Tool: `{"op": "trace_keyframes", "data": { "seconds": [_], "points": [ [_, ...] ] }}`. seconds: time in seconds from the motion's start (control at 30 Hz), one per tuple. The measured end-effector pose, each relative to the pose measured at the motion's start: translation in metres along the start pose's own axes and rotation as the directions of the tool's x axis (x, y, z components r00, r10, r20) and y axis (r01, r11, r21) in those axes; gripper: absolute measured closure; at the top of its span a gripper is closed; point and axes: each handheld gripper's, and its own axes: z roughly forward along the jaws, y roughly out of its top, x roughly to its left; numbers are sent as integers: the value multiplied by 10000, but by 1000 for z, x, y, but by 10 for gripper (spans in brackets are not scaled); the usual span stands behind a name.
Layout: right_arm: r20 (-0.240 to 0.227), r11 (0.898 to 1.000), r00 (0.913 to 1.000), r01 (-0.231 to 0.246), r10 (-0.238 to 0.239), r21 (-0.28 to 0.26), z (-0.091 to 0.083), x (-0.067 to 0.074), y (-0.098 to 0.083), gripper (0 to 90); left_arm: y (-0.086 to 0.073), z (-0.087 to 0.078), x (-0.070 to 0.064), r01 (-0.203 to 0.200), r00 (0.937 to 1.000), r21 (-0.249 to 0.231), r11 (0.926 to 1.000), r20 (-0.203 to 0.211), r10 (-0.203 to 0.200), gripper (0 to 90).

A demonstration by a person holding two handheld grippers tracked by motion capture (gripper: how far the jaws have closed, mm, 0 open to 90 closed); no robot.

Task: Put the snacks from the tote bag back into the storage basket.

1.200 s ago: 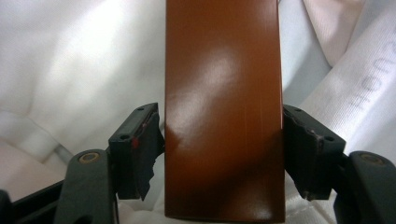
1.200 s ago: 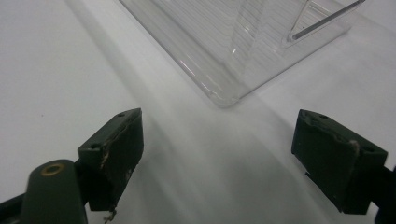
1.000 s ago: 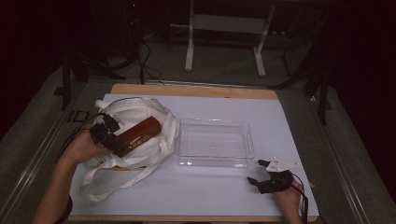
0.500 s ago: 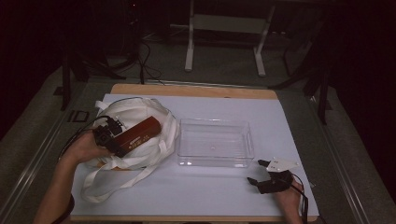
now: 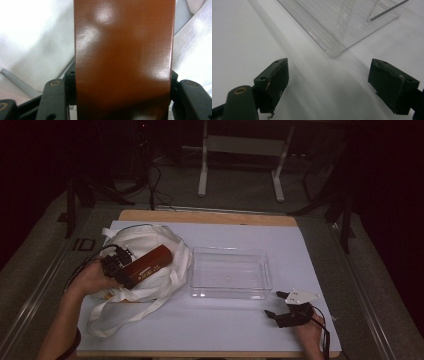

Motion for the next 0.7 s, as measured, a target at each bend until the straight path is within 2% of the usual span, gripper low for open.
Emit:
{"op": "trace_keyframes", "data": {
  "seconds": [0.3, 0.47, 0.7],
  "points": [
    [13, 10000, 10000, 35, -35, -8, 0, 0, 0, 169, -3, -3, -1, -130, 9999, -321, 9994, -19, 130, 434],
    [27, 10000, 10000, 77, -77, -13, 0, 0, 0, 169, -3, -5, -2, -338, 9993, -433, 9985, -167, 331, 439],
    [29, 10000, 10000, 88, -88, -13, 0, 0, 0, 169, -5, -11, -2, -325, 9994, -846, 9959, -179, 311, 440]
  ]
}}
